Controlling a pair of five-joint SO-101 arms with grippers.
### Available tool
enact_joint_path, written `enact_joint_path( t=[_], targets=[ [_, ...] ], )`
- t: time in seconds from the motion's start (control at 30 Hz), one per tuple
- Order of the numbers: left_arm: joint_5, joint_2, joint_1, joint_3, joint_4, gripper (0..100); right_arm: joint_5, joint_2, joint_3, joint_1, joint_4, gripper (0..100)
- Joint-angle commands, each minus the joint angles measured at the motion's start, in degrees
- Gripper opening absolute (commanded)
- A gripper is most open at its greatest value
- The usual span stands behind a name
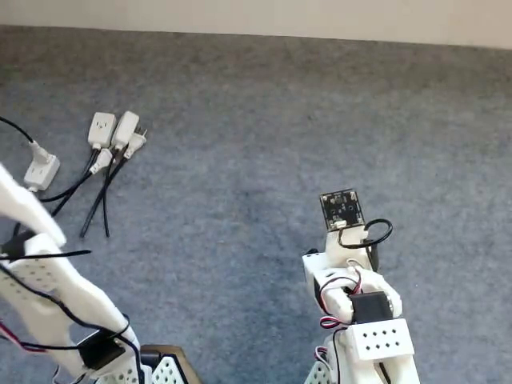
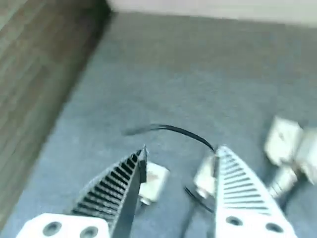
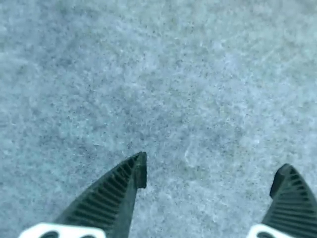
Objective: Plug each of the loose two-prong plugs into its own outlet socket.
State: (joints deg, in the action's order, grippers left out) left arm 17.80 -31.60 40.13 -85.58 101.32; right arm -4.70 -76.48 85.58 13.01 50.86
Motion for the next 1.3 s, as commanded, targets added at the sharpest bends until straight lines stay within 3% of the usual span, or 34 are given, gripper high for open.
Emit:
enact_joint_path(
  t=[0.0, 0.2, 0.27, 0.47, 0.77, 0.97, 1.13, 1.27],
  targets=[
    [7.30, 4.09, -8.31, 16.04, 0.35, 15, -0.62, -0.75, -0.40, -0.31, -0.92, 37.5],
    [19.96, 4.00, -22.02, 33.10, -0.26, 18, -0.62, -0.92, 0.22, -0.31, -1.01, 37.5],
    [19.87, 3.30, -24.31, 36.88, -6.86, 18, -0.62, -0.92, 1.19, -0.22, -1.10, 37.5],
    [13.98, -8.48, -23.60, 41.27, -26.81, 18, -0.62, -0.92, 1.27, -0.22, -1.10, 37.5],
    [13.54, -22.29, -23.34, 41.27, -35.96, 18, -1.67, -0.92, 1.54, 2.42, -1.10, 37.5],
    [13.54, -25.10, -22.90, 36.97, -34.90, 16, -3.08, -0.92, 1.63, 3.03, -1.10, 37.5],
    [13.71, -24.48, -24.57, 26.24, -20.40, 0, -3.08, -0.92, 1.63, 3.03, -1.10, 37.5],
    [13.71, -23.96, -27.12, 11.21, -5.98, 0, -3.08, -1.01, 1.63, 2.95, -1.10, 37.5]
  ],
)
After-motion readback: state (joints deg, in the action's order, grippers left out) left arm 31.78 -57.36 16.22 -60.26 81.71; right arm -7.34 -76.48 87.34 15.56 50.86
